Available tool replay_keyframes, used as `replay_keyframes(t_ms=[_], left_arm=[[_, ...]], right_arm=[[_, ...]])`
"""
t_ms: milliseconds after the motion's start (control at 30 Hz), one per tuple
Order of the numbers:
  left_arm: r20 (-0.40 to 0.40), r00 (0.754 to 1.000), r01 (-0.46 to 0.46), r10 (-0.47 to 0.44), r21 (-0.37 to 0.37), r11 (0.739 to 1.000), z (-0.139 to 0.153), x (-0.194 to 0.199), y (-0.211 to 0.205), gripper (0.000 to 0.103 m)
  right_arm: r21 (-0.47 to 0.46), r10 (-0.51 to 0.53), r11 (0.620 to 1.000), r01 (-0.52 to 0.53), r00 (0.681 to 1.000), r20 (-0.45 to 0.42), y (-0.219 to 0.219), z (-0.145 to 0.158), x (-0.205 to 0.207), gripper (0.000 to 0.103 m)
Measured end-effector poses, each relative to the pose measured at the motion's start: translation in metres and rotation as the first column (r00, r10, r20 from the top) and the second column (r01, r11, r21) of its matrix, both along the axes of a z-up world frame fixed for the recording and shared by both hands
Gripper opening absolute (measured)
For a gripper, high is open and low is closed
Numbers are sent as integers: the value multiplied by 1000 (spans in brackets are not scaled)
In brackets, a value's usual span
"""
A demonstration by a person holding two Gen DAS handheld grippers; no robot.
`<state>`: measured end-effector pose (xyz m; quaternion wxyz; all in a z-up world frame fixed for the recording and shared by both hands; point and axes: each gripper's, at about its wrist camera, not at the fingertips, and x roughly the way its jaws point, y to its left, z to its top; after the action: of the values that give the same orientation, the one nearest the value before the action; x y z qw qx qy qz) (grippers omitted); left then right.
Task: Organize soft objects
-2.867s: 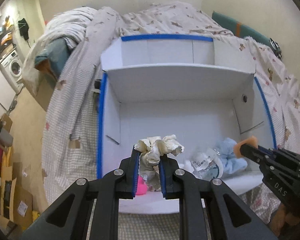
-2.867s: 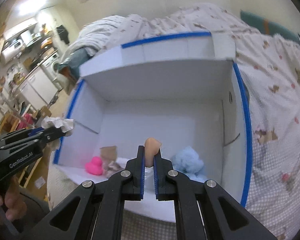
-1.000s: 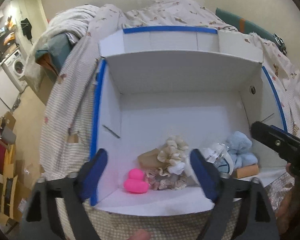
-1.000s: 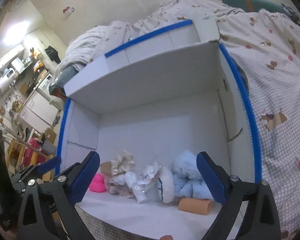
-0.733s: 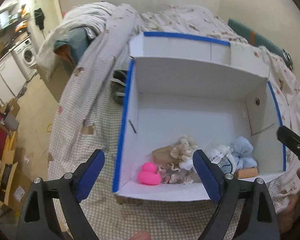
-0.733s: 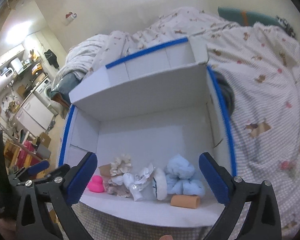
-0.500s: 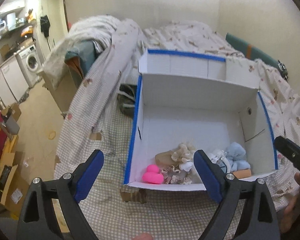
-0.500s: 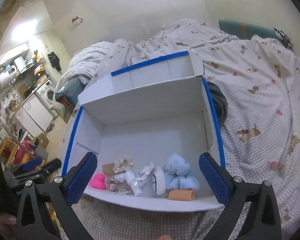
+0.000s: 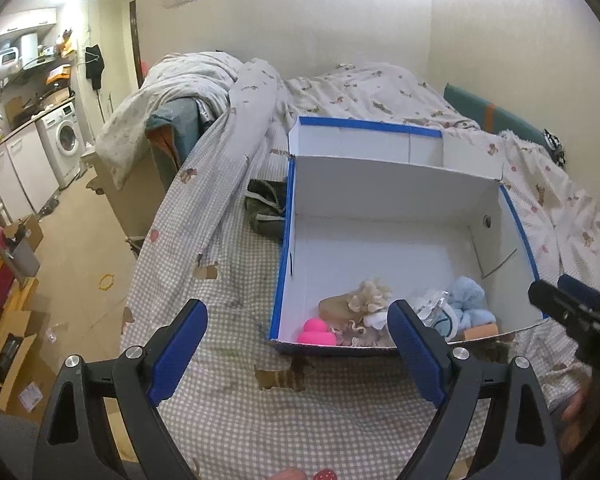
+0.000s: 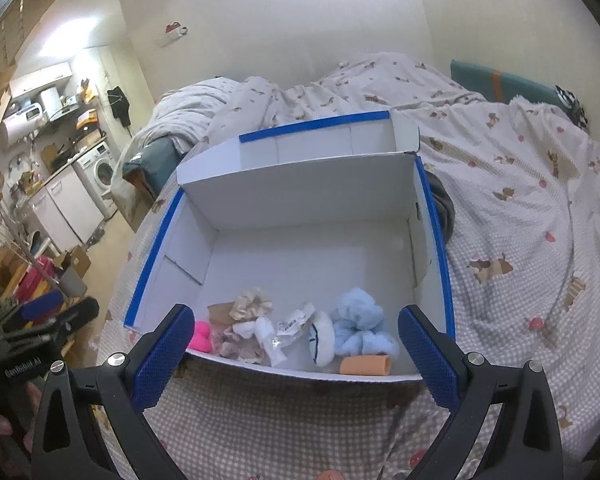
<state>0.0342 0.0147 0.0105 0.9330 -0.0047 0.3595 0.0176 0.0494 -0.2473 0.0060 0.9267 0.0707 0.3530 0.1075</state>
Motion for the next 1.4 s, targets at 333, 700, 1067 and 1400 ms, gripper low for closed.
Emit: replay_keyframes(t_ms=[333, 700, 1067, 1400], left_arm=[[28, 999, -33, 33, -2, 999, -2, -7, 3, 94], [28, 999, -18, 18, 9, 1000, -5, -8, -4, 102], [24, 999, -24, 24, 2, 1000, -6, -5, -4, 102], [23, 999, -22, 22, 4, 1000, -5, -6, -4, 102]], right_arm=[[-90, 8, 996, 2, 994, 109, 13, 7, -10, 103], [-87, 1, 996, 6, 997, 83, 15, -1, -5, 103], [-90, 15, 996, -8, 996, 83, 19, -3, -5, 103], [-83, 9, 997, -3, 997, 80, 18, -1, -4, 103]])
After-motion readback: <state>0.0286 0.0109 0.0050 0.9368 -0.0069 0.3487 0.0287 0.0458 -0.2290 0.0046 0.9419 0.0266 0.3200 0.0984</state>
